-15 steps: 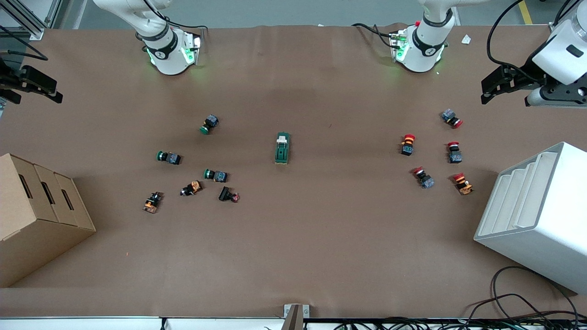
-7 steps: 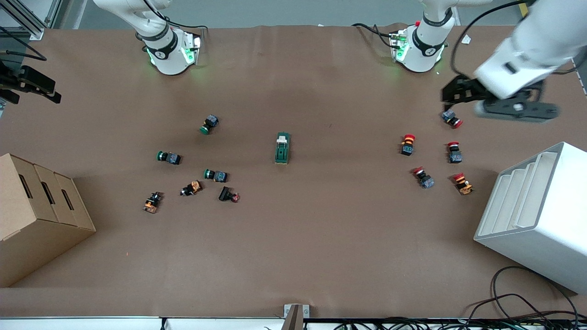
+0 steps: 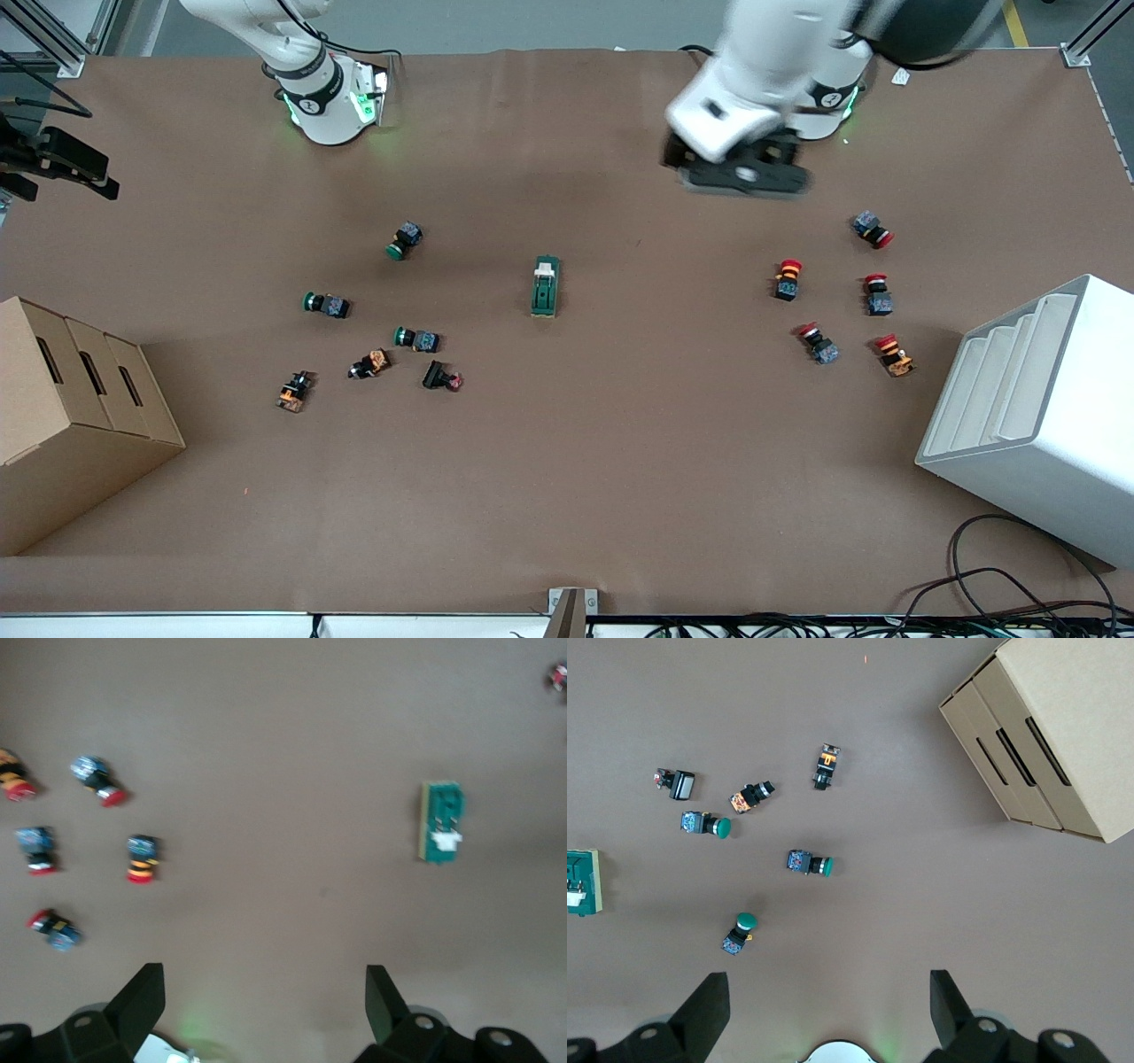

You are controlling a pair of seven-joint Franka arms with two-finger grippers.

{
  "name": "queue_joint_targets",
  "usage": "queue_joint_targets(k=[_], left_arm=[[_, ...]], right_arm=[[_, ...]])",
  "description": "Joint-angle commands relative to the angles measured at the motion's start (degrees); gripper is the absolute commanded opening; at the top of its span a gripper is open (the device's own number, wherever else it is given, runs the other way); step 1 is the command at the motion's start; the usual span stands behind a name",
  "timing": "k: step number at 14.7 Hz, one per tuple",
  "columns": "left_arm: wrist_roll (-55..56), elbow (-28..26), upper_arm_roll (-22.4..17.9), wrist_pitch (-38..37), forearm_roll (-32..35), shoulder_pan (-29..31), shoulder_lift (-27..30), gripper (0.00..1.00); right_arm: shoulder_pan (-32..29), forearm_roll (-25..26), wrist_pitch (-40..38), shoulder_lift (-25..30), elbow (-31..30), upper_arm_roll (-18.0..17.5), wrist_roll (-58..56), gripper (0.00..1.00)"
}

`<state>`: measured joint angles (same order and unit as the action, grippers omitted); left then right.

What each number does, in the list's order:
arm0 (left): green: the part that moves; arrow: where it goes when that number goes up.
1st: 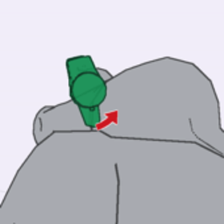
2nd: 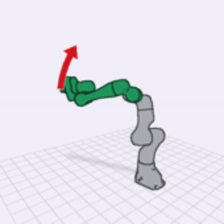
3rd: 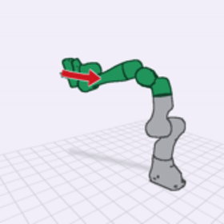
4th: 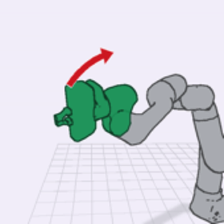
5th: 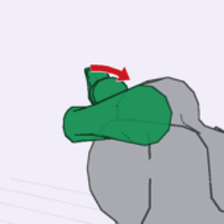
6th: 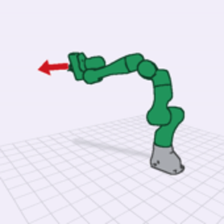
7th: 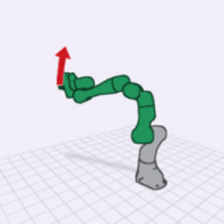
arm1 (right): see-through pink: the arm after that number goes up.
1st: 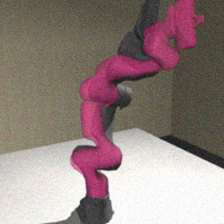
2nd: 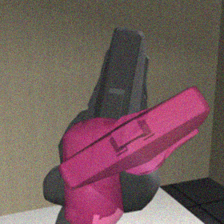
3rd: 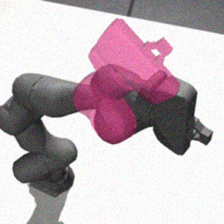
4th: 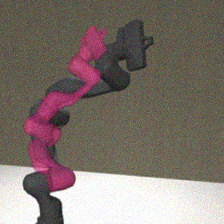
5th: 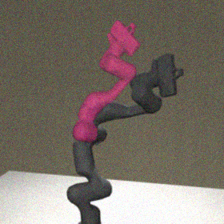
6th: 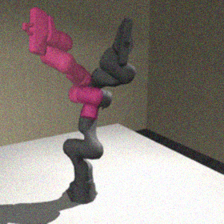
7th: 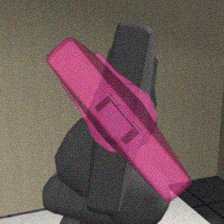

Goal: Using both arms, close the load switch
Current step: 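Move the left gripper over the green load switch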

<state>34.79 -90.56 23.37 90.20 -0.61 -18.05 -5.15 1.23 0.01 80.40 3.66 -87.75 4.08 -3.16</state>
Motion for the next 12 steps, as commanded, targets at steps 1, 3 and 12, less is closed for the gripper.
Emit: queue_joint_targets(k=[1,3,12], left_arm=[[9.47,-2.07,0.71,6.01,1.14,-6.54,-3.71,1.00],[18.34,-2.07,0.80,11.28,4.10,-11.11,-8.10,1.00],[48.05,-1.98,0.89,24.12,21.06,-24.22,-21.90,1.00]], right_arm=[[0.00,0.95,0.11,1.35,-0.14,-0.22,-0.53,1.00],[-0.44,0.95,0.20,1.18,0.12,0.04,-0.61,1.00],[-0.97,1.22,0.81,-3.12,1.35,0.31,-0.35,1.00]])
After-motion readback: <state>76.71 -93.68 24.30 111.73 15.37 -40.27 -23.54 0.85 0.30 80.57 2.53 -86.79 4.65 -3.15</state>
